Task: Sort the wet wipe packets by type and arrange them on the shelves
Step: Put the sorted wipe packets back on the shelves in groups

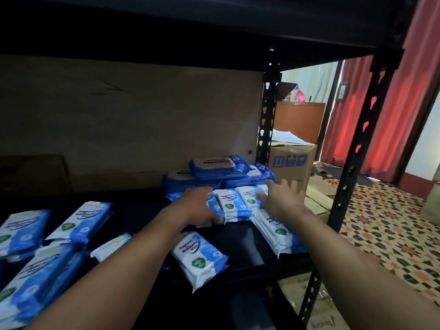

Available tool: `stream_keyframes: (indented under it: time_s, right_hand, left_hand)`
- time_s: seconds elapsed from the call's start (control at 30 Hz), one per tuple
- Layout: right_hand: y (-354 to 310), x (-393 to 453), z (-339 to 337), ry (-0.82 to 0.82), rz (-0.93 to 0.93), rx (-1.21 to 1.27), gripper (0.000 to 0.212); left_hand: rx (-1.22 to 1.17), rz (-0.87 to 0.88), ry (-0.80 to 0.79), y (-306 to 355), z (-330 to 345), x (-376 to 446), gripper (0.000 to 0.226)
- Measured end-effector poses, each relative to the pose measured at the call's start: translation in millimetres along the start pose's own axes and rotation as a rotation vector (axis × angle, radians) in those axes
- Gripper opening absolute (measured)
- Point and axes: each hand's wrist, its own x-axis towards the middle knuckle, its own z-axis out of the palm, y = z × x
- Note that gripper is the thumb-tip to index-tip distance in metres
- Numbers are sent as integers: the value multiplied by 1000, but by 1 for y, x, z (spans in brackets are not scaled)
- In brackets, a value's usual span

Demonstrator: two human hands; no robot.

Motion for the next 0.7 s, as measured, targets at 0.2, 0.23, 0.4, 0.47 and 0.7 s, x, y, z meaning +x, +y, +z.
stream_keyframes:
  time_s: [0.2,0.23,0.4,0.47,0.7]
  right_hand:
    - [-55,-50,-15,31,-584,311,51]
    - [-66,-64,-18,-41,-629,353,49]
    - [-112,-120,-25,-191,-673,229,54]
    - [-119,-134,-24,-199,-635,149,56]
    - [-131,-146,-14,-251,-517,133,63]
  left_hand:
    - [-19,-56,156,-37,-23,-49,76]
    - [-24,-65,167,-43,-27,-59,72]
    - [-145,-123,213,-61,-40,-116,71]
    - [-201,-136,171,-63,-44,-136,84]
    - [48,-234,-129,-79,-37,-152,138]
